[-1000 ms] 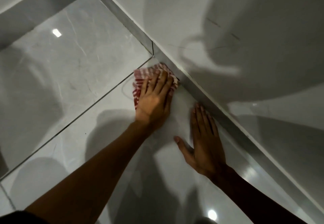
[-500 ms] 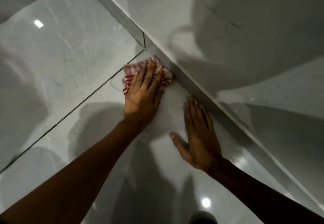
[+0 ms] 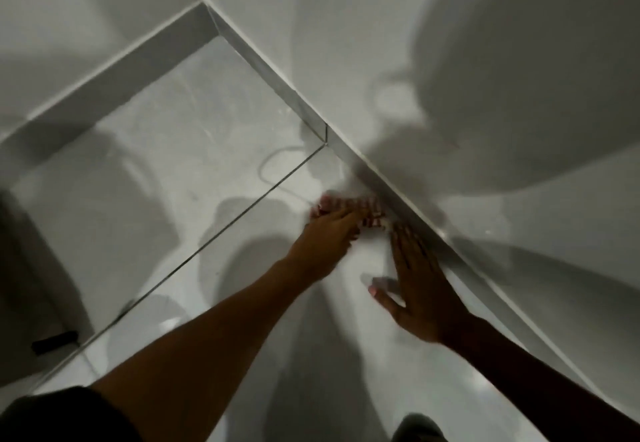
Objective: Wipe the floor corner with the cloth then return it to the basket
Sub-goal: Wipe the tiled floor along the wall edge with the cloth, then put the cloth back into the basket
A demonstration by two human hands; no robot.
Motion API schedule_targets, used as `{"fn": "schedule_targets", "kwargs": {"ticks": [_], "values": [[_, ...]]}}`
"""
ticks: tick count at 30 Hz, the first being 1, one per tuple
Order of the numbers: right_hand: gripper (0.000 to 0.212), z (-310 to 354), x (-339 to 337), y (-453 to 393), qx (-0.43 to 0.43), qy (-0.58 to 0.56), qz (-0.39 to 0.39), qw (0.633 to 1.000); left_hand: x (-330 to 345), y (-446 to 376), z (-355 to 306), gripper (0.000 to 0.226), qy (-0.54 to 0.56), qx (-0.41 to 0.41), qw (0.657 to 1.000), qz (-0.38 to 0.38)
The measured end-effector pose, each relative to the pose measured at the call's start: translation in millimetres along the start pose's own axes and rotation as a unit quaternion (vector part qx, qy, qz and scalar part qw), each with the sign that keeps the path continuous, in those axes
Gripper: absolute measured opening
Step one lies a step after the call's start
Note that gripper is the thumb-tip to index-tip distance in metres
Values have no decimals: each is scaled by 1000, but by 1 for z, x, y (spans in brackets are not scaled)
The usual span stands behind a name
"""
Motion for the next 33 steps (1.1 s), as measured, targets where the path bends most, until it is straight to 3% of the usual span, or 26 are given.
{"fn": "schedule_targets", "kwargs": {"ticks": [2,6,9,17,20,27,33], "values": [[109,31,-73,44,15,-15,29,999,-59,39,-51,46,103,-95,990,5],[96,67,-112,56,42,-89,20,995,-92,68,-65,38,222,-185,951,-107],[92,92,-133,55,43,-110,19,993,-108,87,-73,33,242,-213,931,-171],[88,234,-305,127,10,-172,-1,985,-266,207,-179,32,331,-273,856,-289],[86,304,-351,140,-59,-179,14,982,-327,261,-197,34,326,-308,832,-328],[81,474,-386,144,-200,-147,8,969,-440,399,-174,30,293,-350,786,-417],[78,611,-352,150,-266,-127,-9,955,-489,551,-87,32,283,-399,737,-466]]}}
Point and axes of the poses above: each hand's wrist, its own y-axis away from the middle knuckle, its own x-axis out of the palm, z = x × y, the point moved 8 cm from there along -y, towards the middle knuckle, and after that the axes turned 3 degrees about z, right-handed, at the moved point
